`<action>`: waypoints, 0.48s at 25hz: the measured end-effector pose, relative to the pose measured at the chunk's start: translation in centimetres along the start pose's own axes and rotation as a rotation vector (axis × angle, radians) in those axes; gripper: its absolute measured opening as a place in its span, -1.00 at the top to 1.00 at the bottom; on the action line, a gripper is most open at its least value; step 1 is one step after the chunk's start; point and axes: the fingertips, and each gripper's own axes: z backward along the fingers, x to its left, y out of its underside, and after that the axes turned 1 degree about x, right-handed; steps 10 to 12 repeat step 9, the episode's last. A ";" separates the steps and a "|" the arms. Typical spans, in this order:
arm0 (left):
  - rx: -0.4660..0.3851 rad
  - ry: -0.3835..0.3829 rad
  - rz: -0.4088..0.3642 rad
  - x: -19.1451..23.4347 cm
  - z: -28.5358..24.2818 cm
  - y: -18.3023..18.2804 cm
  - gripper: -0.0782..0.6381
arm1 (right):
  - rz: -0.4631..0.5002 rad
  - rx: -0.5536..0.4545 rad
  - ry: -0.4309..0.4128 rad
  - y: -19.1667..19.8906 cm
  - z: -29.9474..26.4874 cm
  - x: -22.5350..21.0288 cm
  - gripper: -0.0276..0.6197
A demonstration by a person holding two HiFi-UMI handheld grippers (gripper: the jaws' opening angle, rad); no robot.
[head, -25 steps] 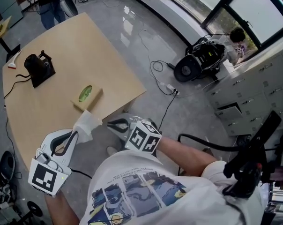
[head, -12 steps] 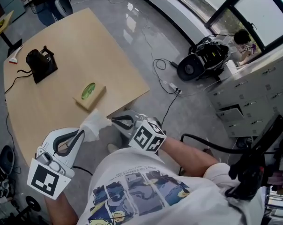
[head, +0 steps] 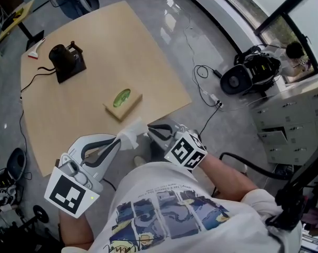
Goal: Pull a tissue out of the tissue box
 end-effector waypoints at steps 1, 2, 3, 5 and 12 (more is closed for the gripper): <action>-0.001 0.003 -0.006 0.2 -0.1 0.0 0.78 | -0.001 0.000 0.000 -0.1 -0.2 -0.2 0.86; 0.000 0.005 -0.008 0.5 -0.1 0.0 0.78 | -0.001 0.000 0.000 -0.1 -0.4 -0.5 0.86; 0.001 0.006 -0.010 0.7 -0.2 -0.1 0.78 | -0.001 0.000 -0.001 -0.2 -0.7 -0.7 0.86; 0.002 0.009 -0.015 1.1 -0.4 -0.1 0.78 | -0.001 0.000 -0.006 -0.3 -1.2 -1.1 0.86; -0.001 0.015 -0.023 2.0 -0.7 -0.1 0.78 | -0.002 -0.002 -0.015 -0.3 -2.1 -1.8 0.87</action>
